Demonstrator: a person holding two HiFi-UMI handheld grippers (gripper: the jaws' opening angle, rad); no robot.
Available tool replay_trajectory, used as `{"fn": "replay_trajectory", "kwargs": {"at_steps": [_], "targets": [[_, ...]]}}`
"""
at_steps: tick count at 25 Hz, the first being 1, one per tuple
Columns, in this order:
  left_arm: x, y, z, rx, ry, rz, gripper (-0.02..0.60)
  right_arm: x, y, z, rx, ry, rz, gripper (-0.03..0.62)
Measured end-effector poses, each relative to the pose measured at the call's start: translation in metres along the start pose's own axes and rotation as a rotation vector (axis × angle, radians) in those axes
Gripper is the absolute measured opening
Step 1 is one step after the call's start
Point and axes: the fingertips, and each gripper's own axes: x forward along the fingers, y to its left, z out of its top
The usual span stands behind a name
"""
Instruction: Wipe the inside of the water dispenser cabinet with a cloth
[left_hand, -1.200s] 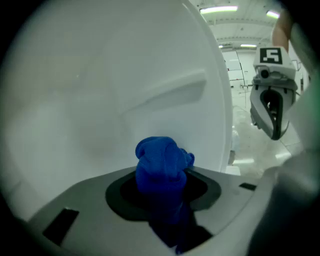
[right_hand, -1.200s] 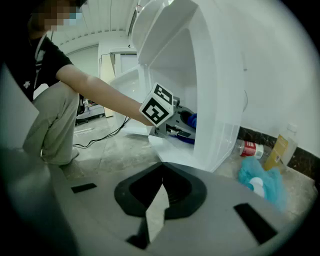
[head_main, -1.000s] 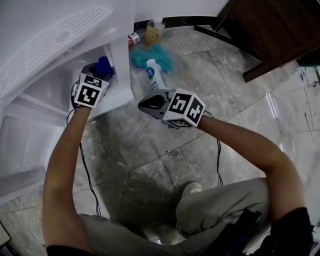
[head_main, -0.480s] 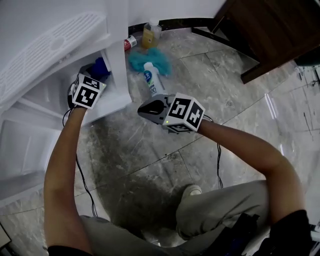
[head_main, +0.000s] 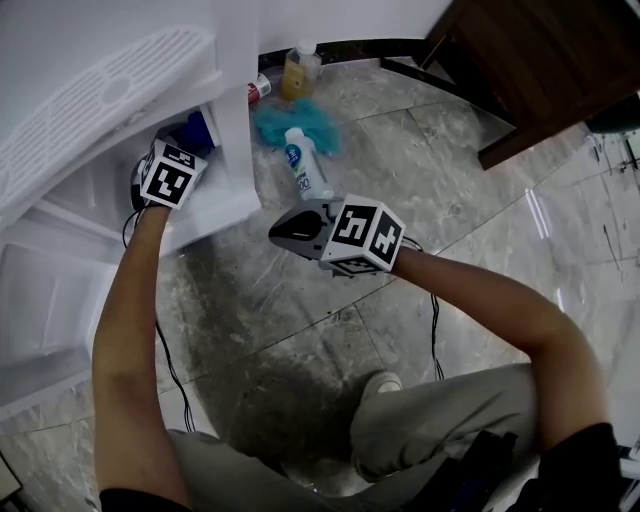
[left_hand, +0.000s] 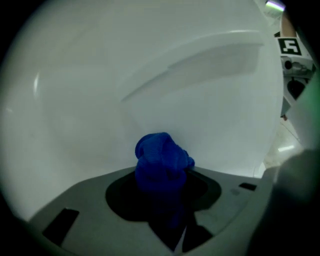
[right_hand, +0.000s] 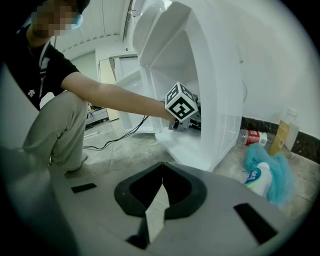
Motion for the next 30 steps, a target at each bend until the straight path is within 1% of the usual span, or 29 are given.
{"fn": "replay_trajectory", "kwargs": {"at_steps": [3,8,12,15,17,21,23,25,28,30], "targets": [[-0.007,-0.007,0.002,-0.005,-0.011,0.000,0.164,-0.002,-0.004,-0.003,0.004,0.014,-0.011,-0.002],[-0.015,-0.028,-0.002,0.012,-0.031,-0.032,0.164,0.007,-0.005,0.006,-0.003,0.005,0.000,-0.002],[-0.013,-0.025,0.001,-0.018,-0.021,-0.057,0.164,0.014,0.004,0.012,-0.007,-0.004,0.035,-0.002],[-0.006,-0.014,0.001,-0.039,-0.009,-0.050,0.164,0.012,0.007,0.003,-0.009,0.020,0.050,-0.002],[-0.003,-0.005,0.002,-0.085,-0.006,-0.046,0.164,0.008,0.006,-0.007,-0.012,0.046,0.048,-0.002],[-0.006,0.005,0.006,-0.228,-0.031,-0.053,0.166,0.002,0.002,-0.015,-0.014,0.070,0.036,-0.002],[-0.016,0.007,0.016,-0.325,-0.088,-0.053,0.164,0.005,0.002,-0.018,-0.033,0.097,0.042,-0.002],[-0.035,0.013,0.035,-0.391,-0.180,-0.028,0.164,0.012,0.005,-0.016,-0.056,0.125,0.064,-0.002],[-0.072,0.028,0.072,-0.426,-0.336,0.034,0.164,0.028,0.013,-0.012,-0.097,0.164,0.116,-0.002],[-0.100,0.039,0.092,-0.462,-0.456,0.093,0.164,0.041,0.027,-0.011,-0.147,0.201,0.167,-0.002]]}}
